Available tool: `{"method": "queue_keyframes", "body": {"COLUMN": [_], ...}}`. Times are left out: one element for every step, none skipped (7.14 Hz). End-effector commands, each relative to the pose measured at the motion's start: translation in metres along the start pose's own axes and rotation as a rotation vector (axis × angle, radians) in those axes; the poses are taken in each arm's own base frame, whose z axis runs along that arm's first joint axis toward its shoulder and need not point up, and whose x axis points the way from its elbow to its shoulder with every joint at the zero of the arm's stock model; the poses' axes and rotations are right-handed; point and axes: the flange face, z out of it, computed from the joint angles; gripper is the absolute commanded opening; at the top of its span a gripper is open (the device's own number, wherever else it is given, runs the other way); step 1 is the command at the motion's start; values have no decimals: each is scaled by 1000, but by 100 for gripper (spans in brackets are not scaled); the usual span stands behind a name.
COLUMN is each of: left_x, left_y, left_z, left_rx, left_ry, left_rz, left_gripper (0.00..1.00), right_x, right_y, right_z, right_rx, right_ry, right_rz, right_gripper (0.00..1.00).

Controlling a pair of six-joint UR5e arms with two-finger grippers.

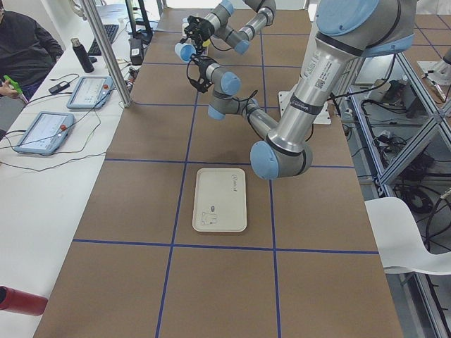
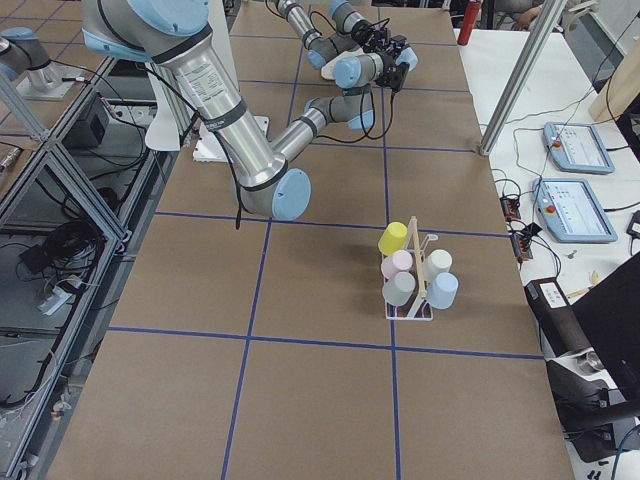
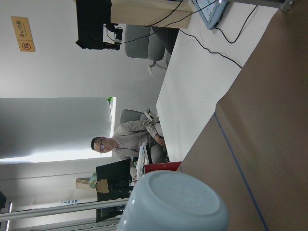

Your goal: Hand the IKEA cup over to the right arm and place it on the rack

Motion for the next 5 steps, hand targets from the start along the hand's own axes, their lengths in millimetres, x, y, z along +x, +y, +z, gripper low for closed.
{"method": "queue_keyframes", "body": {"left_x": [-1,0,2,2,1], "left_y": [0,1,4,4,5], "left_z": [-1,-2,-3,-3,-1], "left_rx": [-1,-5,-12,-12,-13], "left_ry": [-2,0,4,4,2], "left_rz": [1,-1,-2,-2,-2], "left_gripper": [0,0,0,0,0], "right_x": [-1,-2,-2,0,1], "right_y": [-1,-3,-4,-5,-6], "right_z": [0,0,0,1,2], "right_rx": [1,21,24,26,28], "right_ry": [-3,-14,-12,-9,-5], "right_rz": [-1,-1,-1,-1,-1], "right_gripper": [99,99,98,98,98]}}
